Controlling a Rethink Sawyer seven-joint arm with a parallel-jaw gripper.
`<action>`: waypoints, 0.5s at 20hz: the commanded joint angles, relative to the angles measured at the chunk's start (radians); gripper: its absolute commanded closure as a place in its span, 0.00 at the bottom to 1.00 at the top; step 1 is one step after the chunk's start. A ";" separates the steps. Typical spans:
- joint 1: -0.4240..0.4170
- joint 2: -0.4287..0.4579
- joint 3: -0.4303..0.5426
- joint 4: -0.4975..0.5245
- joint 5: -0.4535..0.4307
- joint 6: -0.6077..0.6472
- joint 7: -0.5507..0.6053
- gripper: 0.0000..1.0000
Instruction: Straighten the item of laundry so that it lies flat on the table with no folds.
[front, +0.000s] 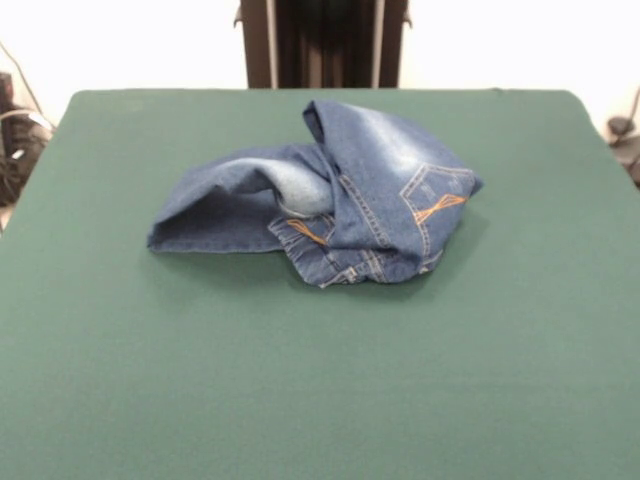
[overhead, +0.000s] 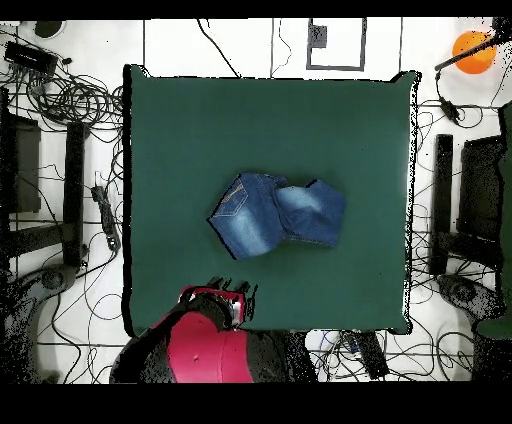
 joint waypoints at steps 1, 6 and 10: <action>0.054 0.150 -0.029 -0.013 0.014 -0.153 0.290 0.00; 0.071 0.179 -0.060 -0.010 0.043 -0.194 0.263 0.00; 0.074 0.195 -0.070 -0.012 0.063 -0.208 0.245 0.00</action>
